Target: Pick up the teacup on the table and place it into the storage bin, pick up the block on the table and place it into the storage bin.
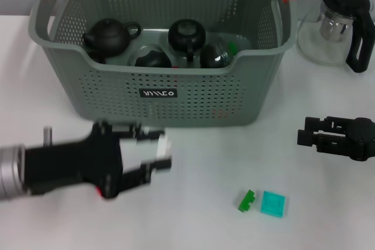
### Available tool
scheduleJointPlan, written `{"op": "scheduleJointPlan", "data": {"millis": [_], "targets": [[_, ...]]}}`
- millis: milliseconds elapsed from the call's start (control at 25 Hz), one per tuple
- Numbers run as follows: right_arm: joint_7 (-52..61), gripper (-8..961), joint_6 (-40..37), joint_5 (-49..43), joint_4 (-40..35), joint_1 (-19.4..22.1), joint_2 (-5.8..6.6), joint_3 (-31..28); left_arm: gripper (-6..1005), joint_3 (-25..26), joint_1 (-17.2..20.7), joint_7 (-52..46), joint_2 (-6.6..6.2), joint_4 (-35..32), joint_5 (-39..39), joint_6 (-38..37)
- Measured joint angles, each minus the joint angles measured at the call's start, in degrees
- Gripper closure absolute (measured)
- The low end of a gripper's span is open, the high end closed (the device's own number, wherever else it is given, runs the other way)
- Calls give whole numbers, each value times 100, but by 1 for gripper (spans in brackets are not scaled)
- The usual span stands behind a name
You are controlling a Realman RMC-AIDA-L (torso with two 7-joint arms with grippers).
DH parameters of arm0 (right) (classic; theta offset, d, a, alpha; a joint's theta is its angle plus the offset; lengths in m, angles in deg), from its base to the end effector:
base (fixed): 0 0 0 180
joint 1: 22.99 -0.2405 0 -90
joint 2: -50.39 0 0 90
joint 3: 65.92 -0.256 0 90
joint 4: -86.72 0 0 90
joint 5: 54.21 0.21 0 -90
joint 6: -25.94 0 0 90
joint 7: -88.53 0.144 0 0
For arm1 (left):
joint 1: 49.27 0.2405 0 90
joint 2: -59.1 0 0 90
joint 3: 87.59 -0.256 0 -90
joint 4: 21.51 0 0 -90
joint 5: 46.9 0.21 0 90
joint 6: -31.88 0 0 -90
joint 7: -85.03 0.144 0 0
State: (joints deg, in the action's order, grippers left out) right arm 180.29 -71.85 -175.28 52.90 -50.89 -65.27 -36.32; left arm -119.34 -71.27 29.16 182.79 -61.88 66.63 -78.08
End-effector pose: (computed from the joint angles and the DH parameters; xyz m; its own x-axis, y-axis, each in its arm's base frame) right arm 0.2944 0.3012 0.0241 0.5942 -0.6024 -0.5330 -0.6862 -0.7253 0.0547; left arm -0.2611 0.2550 0.0014 0.7478 0.0073 0.6639 0.1666 -0.9700 -0.1770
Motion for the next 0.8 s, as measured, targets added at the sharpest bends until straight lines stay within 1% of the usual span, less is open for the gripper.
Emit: {"op": "scheduleJointPlan", "data": {"millis": [120,240,360,480,520,560,600,640,680,720,760,800], "targets": [[0,267,11,5,-8,-6,-8,9,584,130,-219,-392,16,57,-629,-306],[-2,267,23,5,-11,-24,-20,10,585,146,-541,-934,38,57,-1256,-210],[-4,268,33,-2,-11,-37,-26,11,584,144,-920,-1639,24,-84,-1648,179],[-6,268,37,-7,-11,-42,-30,11,583,11,-1291,-2686,-51,-625,-1660,1112],[-6,268,33,-8,-11,-48,-33,11,583,-186,-1387,-3107,-122,-858,-1515,1523],[-7,268,32,-9,-11,-52,-35,11,583,-316,-1438,-3362,-175,-1022,-1423,1767],[-8,268,32,-9,-11,-59,-35,11,583,-654,-1529,-3878,-307,-1287,-1180,2216],[-9,268,40,-10,-11,-63,-36,11,583,-968,-1604,-4320,-441,-1485,-944,2472],[-9,268,40,-10,-11,-63,-36,11,583,-1201,-1671,-4636,-545,-1628,-752,2645],[-9,268,42,-11,-11,-63,-36,11,583,-1477,-1782,-5124,-676,-1818,-379,2794],[-9,268,44,-12,-10,-64,-36,11,584,-1647,-1895,-5545,-761,-1982,-5,2879],[-9,268,45,-13,-11,-64,-39,11,584,-1776,-2019,-5945,-817,-2137,431,2897]]}}
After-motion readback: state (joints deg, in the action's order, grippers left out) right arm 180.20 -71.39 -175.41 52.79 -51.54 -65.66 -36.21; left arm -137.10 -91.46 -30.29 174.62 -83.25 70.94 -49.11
